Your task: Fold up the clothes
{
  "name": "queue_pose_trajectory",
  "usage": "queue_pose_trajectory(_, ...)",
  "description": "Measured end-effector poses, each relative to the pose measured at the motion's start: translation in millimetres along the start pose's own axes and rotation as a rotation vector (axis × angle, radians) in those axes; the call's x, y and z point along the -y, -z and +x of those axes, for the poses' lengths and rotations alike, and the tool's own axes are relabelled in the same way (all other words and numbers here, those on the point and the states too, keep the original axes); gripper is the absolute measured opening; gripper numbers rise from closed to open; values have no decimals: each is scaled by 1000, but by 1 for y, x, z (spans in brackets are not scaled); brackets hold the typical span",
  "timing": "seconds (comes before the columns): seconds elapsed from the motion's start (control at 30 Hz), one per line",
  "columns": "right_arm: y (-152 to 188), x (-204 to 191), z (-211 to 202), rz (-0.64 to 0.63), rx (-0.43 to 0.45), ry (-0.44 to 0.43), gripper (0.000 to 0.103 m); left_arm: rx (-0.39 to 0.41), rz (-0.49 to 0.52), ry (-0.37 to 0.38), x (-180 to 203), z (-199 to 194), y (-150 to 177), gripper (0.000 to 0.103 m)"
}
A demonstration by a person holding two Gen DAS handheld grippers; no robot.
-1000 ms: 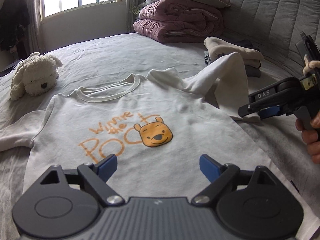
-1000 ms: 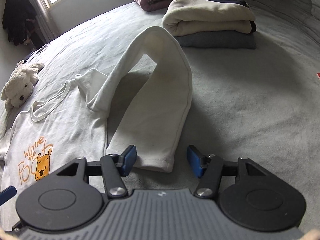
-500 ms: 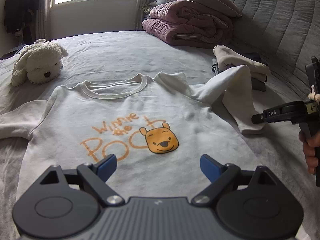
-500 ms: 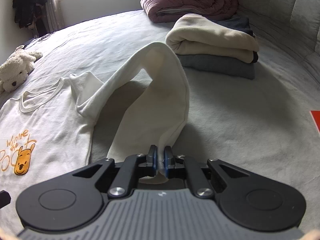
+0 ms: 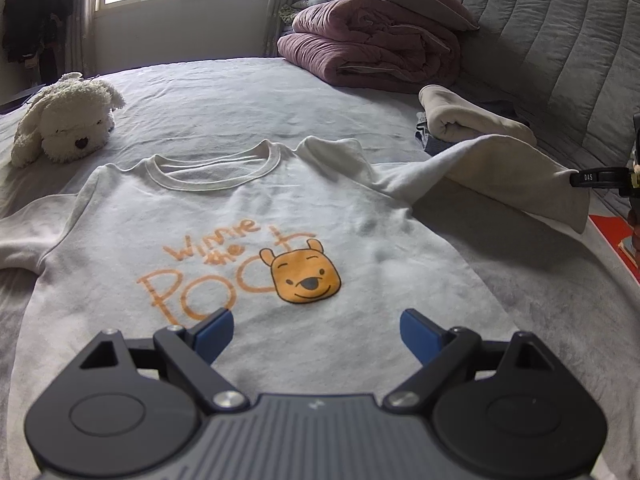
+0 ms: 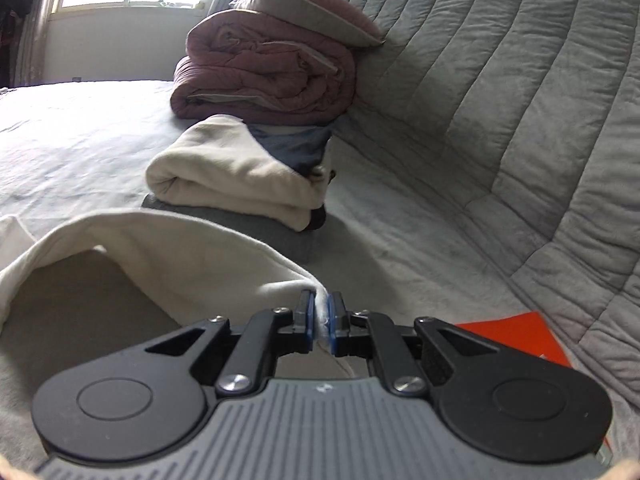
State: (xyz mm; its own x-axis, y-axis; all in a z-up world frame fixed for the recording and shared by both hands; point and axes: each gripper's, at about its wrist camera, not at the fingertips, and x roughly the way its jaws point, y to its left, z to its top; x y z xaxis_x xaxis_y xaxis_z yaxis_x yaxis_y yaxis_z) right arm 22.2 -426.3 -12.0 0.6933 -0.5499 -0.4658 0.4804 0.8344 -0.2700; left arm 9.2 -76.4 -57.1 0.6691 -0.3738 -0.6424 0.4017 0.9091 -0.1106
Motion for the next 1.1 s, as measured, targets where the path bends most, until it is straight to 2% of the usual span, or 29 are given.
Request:
queue_pose_trajectory(0.17,-12,5,23,-131,154,100,7,-4,9,12,2,5,2,91)
queue_pose_trajectory(0.3,-3,2,31,-285,253,145,7,1,32,33,2,7,-1,91)
queue_pose_trajectory(0.37,6,3,28,-349,285,134,7,23,52,55,3,7,-6,88)
queue_pose_trajectory(0.4,12,4,24,-387,304,118,7,34,61,64,3,8,-9,82)
queue_pose_trajectory(0.5,32,16,14,-457,325,18,7,41,65,96,3,16,-23,70)
queue_pose_trajectory(0.7,80,32,-5,-668,282,-150,7,62,30,155,20,52,-62,59)
queue_pose_trajectory(0.87,98,37,-12,-750,165,-272,7,51,6,195,51,92,-87,58)
queue_pose_trajectory(0.93,97,43,-17,-720,126,-321,7,30,1,184,58,109,-90,58)
queue_pose_trajectory(1.03,81,64,-24,-562,74,-407,19,-22,-19,166,60,131,-86,58)
queue_pose_trajectory(1.1,70,79,-26,-438,44,-463,20,-34,-27,165,56,138,-79,58)
